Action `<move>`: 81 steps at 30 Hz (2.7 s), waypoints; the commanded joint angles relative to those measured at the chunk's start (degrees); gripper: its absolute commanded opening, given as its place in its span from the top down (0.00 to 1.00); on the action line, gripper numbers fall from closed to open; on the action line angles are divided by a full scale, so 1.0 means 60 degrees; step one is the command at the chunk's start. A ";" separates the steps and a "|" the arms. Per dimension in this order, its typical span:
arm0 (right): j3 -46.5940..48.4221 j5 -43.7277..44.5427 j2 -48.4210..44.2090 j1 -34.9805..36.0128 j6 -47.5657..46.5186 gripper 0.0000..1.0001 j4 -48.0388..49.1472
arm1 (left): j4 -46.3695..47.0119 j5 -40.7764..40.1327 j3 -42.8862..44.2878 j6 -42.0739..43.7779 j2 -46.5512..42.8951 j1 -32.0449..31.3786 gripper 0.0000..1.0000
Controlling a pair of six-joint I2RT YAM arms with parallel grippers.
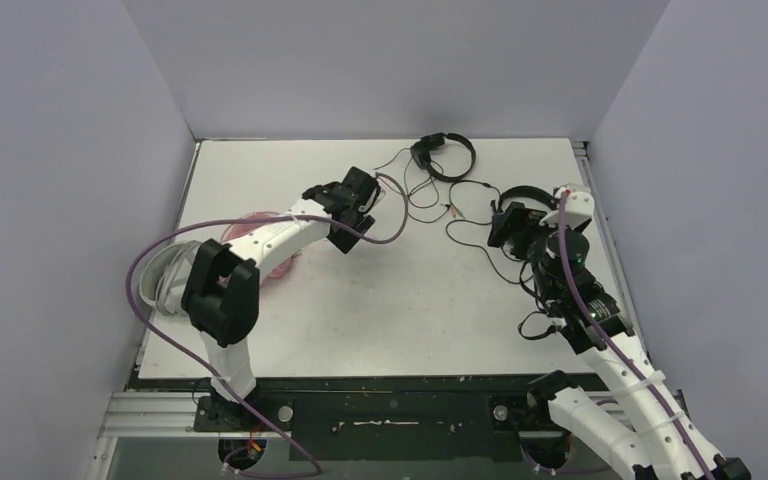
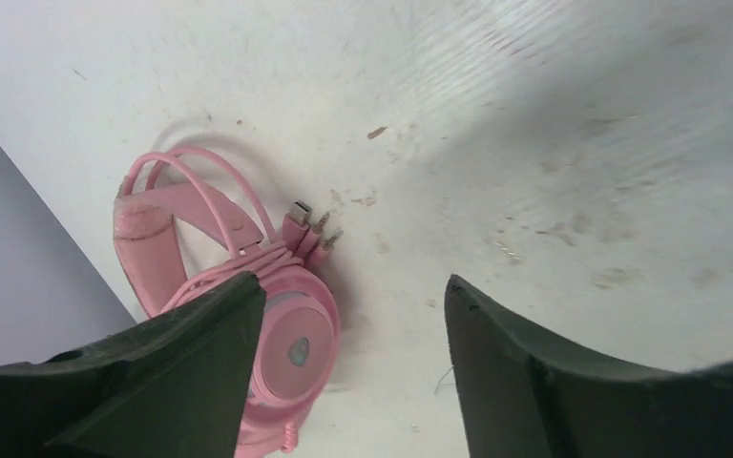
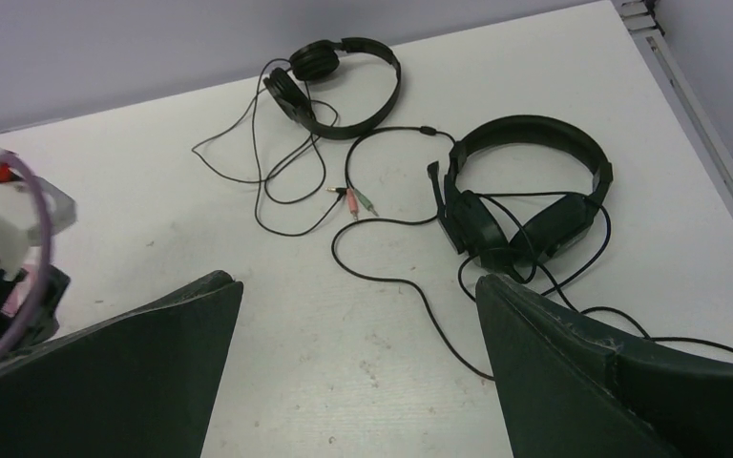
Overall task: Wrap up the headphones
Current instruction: Move the headphones to the center of the board, then pick up the headphones from the center of the board.
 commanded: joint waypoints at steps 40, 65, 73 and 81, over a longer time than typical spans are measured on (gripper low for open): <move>0.8257 -0.1966 1.3379 -0.3474 -0.0646 0.30 -0.1613 | 0.4136 0.5982 -0.4315 -0.5861 -0.6894 0.1515 0.03; 0.5682 0.0336 0.8784 -0.2524 -0.0868 0.96 -0.0477 | 0.3592 0.5992 -0.4079 -0.5733 -0.7606 0.1507 0.03; 0.4294 -0.1931 0.5493 -0.0679 -0.1207 0.93 -0.0717 | 0.3365 0.6188 -0.4246 -0.6325 -0.7673 0.1520 0.03; 0.2199 -0.2924 0.4892 0.3109 -0.1309 0.87 -0.0277 | 0.2503 0.5518 -0.3820 -0.6423 -0.6983 0.1722 0.03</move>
